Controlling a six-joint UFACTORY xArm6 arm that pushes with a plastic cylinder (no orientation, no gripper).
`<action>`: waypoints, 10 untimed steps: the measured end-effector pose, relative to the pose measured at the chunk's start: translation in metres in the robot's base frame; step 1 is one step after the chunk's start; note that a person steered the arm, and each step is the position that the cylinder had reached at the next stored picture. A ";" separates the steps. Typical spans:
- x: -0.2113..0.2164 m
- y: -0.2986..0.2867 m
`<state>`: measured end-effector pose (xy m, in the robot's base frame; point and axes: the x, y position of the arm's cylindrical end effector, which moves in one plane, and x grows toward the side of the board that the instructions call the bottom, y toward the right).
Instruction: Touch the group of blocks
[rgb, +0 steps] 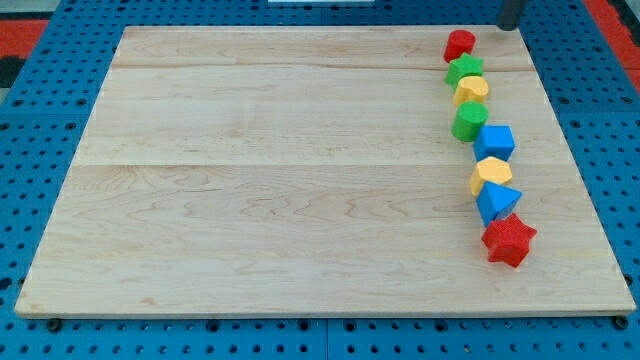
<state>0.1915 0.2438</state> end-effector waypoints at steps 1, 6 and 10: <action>0.000 -0.029; 0.118 -0.051; 0.162 0.003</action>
<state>0.3539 0.2471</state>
